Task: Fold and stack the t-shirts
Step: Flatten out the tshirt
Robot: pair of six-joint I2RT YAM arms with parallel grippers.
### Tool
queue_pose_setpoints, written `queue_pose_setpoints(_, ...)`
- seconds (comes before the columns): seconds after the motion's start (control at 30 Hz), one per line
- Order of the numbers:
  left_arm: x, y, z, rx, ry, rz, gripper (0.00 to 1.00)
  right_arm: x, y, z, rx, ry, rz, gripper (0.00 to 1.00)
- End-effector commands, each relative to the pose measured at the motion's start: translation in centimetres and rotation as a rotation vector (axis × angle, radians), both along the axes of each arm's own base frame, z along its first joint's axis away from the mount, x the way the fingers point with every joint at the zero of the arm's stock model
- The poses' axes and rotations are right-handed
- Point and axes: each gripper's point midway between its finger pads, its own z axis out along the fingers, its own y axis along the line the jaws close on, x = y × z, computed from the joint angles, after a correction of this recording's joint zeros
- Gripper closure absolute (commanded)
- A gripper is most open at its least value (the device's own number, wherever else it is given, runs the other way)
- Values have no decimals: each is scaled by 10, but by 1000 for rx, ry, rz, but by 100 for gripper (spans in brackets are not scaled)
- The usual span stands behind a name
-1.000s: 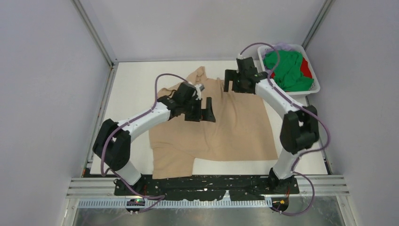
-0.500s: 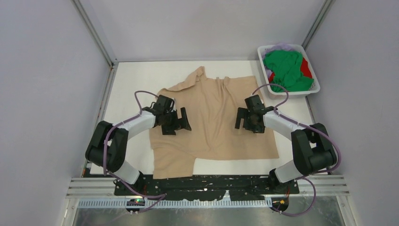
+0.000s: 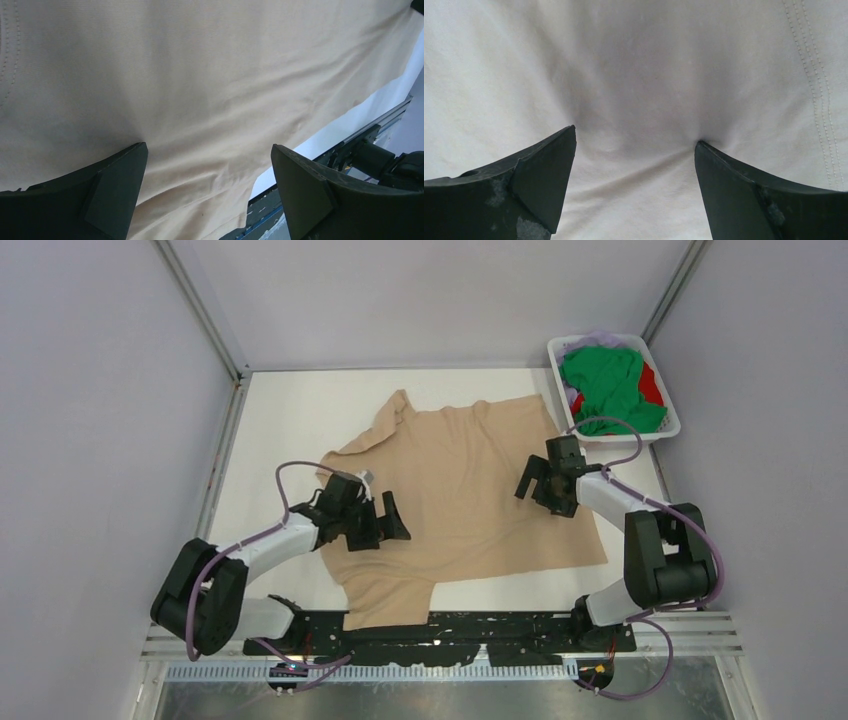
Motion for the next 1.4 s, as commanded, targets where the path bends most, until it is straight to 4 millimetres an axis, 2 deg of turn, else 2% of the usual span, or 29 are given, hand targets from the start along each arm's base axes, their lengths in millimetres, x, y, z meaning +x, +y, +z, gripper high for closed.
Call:
queue_pose_setpoints(0.0, -11, 12, -2, 103, 70, 6, 0, -6, -1, -6, 10, -5, 33, 4)
queue_pose_setpoints(0.1, 32, 10, 33, 172, -47, -5, 0, 8, 12, 14, 64, -87, 95, 5)
queue_pose_setpoints(0.17, 69, 9, 58, 225, -131, -3, 0, 16, 16, 30, 75, -155, 120, 5)
queue_pose_setpoints(0.27, 114, 23, 69, 400, -187, -32, 0, 20, 16, 50, 67, -235, 143, 5)
queue_pose_setpoints(0.3, 139, 26, 81, 476, -250, -61, 1, 20, 16, 51, 67, -248, 149, 5)
queue_pose_setpoints(0.4, 194, 40, 90, 729, -372, -237, 1, 20, 17, 58, 64, -291, 175, 5)
queue_pose_setpoints(0.43, 210, 44, 84, 812, -384, -313, 0, 20, 17, 59, 61, -297, 179, 5)
queue_pose_setpoints(0.47, 229, 47, 87, 894, -421, -371, 1, 21, 17, 60, 58, -305, 186, 5)
queue_pose_setpoints(0.6, 289, 43, 98, 1033, -506, -515, 0, 24, 19, 58, 64, -319, 201, 5)
queue_pose_setpoints(0.67, 303, 36, 97, 1018, -506, -588, 0, 25, 17, 53, 52, -306, 200, 5)
queue_pose_setpoints(0.83, 306, 25, 66, 997, -490, -775, 0, 25, 12, 41, 20, -260, 191, 5)
queue_pose_setpoints(1.1, 309, 39, 27, 1070, -464, -869, 1, 26, 6, 38, -12, -242, 178, 5)
queue_pose_setpoints(1.17, 311, 36, 26, 1061, -468, -871, 0, 26, 5, 37, -15, -239, 178, 4)
queue_pose_setpoints(1.27, 326, 40, 29, 1084, -513, -824, 0, 27, 4, 38, -20, -238, 175, 5)
queue_pose_setpoints(1.37, 357, 58, 39, 1218, -570, -686, 4, 26, 4, 40, -22, -241, 177, 5)
